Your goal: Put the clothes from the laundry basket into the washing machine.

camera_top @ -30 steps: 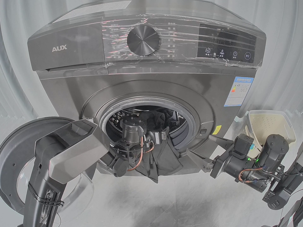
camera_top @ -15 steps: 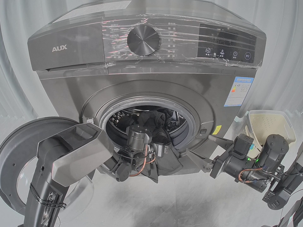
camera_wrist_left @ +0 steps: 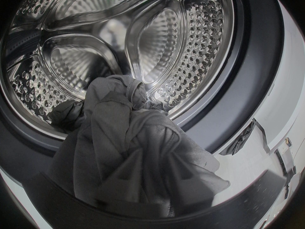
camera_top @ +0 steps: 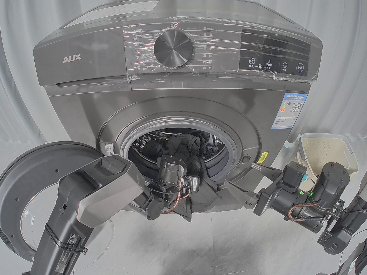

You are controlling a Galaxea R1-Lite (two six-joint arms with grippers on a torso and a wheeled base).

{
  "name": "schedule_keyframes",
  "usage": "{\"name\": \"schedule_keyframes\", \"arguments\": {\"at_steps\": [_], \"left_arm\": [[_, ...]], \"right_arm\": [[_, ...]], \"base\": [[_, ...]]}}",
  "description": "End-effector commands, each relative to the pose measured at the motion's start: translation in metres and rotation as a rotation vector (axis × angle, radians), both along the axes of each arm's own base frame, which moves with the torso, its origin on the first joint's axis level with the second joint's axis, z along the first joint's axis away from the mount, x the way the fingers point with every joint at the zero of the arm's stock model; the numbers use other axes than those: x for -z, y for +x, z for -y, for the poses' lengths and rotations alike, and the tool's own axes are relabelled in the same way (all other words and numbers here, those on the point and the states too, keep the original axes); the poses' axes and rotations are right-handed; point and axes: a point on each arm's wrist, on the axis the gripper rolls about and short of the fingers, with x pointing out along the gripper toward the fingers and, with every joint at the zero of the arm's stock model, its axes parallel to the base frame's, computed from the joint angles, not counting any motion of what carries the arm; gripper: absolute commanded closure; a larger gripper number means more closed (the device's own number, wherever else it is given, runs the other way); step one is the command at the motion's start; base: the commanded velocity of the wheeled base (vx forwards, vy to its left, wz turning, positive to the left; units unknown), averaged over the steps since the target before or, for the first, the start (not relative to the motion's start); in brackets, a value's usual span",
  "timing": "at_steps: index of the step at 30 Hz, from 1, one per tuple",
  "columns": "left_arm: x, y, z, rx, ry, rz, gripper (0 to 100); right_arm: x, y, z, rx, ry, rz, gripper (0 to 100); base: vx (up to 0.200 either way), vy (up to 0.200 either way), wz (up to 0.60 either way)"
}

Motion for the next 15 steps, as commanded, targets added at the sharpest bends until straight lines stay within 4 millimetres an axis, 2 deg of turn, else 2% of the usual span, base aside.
{"name": "schedule_keyframes", "arguments": {"at_steps": [1,3,8,11,15], "left_arm": [[0.005,-0.003,0.001,-0.004,0.004,-0.013,100],[0.002,-0.002,0.001,-0.011,-0.003,-0.008,100],[-0.027,0.008,-0.002,-0.057,-0.059,0.062,100],[-0.044,0.028,-0.002,-0.135,-0.112,0.162,100],[-0.041,0.054,-0.004,-0.236,-0.146,0.261,100]], "right_arm": [[0.000,0.000,0.000,-0.002,0.000,-0.001,0],[0.000,0.000,0.000,-0.002,0.002,0.002,0],[-0.001,0.000,-0.001,-0.003,0.002,0.004,0],[-0.001,0.000,-0.001,-0.005,0.003,0.005,0],[0.000,-0.001,-0.001,-0.003,0.000,0.001,0]], "base": [[0.000,0.000,0.00],[0.000,0.000,0.00],[0.000,0.000,0.00],[0.000,0.000,0.00],[0.000,0.000,0.00]]}}
